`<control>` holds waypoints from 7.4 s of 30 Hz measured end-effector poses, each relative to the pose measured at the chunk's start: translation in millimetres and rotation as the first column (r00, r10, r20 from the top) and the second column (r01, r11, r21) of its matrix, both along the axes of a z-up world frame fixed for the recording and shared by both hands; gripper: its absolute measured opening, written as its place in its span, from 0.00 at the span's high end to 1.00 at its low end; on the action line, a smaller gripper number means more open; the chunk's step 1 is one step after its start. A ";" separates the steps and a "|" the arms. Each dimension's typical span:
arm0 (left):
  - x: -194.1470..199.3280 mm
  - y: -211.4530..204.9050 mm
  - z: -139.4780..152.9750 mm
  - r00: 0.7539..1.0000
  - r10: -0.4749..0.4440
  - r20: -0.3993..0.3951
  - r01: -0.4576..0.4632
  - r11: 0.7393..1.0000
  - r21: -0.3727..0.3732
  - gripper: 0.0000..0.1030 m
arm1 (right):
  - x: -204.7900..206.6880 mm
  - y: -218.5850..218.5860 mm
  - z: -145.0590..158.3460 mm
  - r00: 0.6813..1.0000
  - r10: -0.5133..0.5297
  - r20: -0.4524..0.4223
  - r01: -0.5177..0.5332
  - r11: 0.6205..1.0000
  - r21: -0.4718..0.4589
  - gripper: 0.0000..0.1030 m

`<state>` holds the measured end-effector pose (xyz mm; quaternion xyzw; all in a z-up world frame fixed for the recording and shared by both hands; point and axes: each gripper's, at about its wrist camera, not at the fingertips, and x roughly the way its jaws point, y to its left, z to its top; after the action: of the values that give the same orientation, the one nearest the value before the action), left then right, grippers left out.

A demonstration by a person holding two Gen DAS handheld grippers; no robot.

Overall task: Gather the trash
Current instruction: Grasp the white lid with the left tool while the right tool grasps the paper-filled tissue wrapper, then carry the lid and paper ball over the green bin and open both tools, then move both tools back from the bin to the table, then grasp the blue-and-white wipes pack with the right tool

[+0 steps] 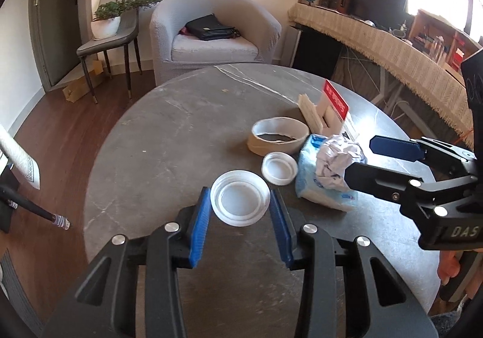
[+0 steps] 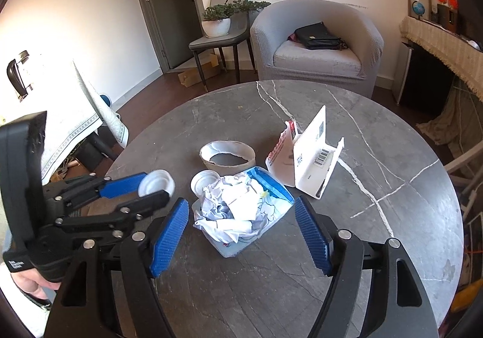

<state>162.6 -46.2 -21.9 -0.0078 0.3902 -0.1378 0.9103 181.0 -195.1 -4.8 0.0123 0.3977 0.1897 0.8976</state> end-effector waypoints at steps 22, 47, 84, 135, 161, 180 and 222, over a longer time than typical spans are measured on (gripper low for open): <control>-23.8 76.2 22.7 0.994 0.108 0.020 -0.108 0.994 0.004 0.59 | 9.3 41.5 6.4 1.000 0.000 0.011 0.001 0.998 -0.067 0.55; -90.5 196.3 -11.8 0.969 0.234 -0.084 -0.232 0.972 0.035 0.59 | -23.8 173.9 16.5 0.979 0.202 0.036 -0.202 0.979 0.021 0.55; -134.9 278.0 -73.7 0.929 0.265 -0.258 -0.269 0.963 0.017 0.49 | -38.2 327.1 -25.1 0.916 0.393 -0.073 -0.396 0.918 -0.028 0.55; -133.4 277.5 25.6 0.959 0.284 0.007 -0.279 0.946 -0.166 0.72 | -60.6 320.2 -226.5 0.827 0.301 -0.474 -0.474 0.827 -0.303 0.44; -115.1 247.3 49.7 0.928 0.349 0.129 -0.321 0.927 -0.193 0.62 | -83.9 266.1 -4.6 0.904 0.426 -0.017 -0.427 0.903 -0.055 0.49; -65.6 147.0 39.2 0.978 0.172 0.118 -0.154 0.977 -0.150 0.37 | -20.6 88.4 15.4 0.991 0.123 0.042 -0.122 0.992 -0.035 0.49; -1.6 49.0 8.1 0.999 -0.021 0.024 0.024 0.995 -0.096 0.29 | 24.0 32.9 -35.5 0.997 0.034 -0.072 -0.046 0.984 -0.171 0.13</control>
<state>160.9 2.8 -13.9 -0.0456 0.3727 -0.1667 0.9117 205.0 -162.2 -40.3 -0.0670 0.4434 0.1719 0.8771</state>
